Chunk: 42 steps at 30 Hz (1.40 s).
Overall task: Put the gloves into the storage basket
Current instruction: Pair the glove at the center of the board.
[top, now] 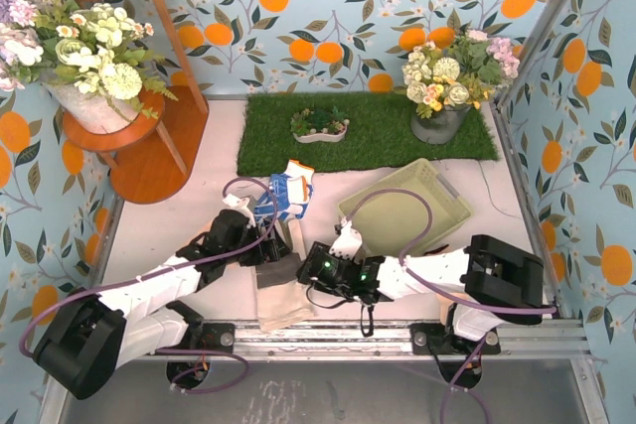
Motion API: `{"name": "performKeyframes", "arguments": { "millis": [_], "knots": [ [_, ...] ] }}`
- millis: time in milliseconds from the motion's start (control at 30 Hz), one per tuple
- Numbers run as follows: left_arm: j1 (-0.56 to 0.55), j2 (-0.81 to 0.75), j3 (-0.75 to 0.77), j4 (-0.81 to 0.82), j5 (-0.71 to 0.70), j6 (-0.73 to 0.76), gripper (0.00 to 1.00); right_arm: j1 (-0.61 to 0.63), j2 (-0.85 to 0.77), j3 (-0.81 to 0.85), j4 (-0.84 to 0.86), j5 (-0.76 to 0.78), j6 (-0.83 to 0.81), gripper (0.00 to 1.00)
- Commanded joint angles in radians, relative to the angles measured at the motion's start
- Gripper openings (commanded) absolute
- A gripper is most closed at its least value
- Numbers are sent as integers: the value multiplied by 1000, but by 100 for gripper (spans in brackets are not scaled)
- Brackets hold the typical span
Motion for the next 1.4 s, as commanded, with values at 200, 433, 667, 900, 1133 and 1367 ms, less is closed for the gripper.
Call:
{"name": "performKeyframes", "arguments": {
  "millis": [200,433,667,900,1133,1367],
  "knots": [
    [4,-49,103,-174,-45,-12,84,-4,16,-37,-82,40,44,25],
    [17,-71,203,-390,-216,-96,90,-4,-2,-59,-60,43,43,11],
    [43,-205,159,-458,-230,-185,87,-4,-20,-72,-48,38,41,15],
    [47,-259,69,-392,-116,-230,83,24,-56,-56,-33,19,-11,44],
    [47,-222,35,-346,-59,-224,85,70,-99,-57,-96,9,5,52],
    [47,-178,23,-310,-1,-196,85,108,-144,-94,-79,-40,14,49]
  ]
}}
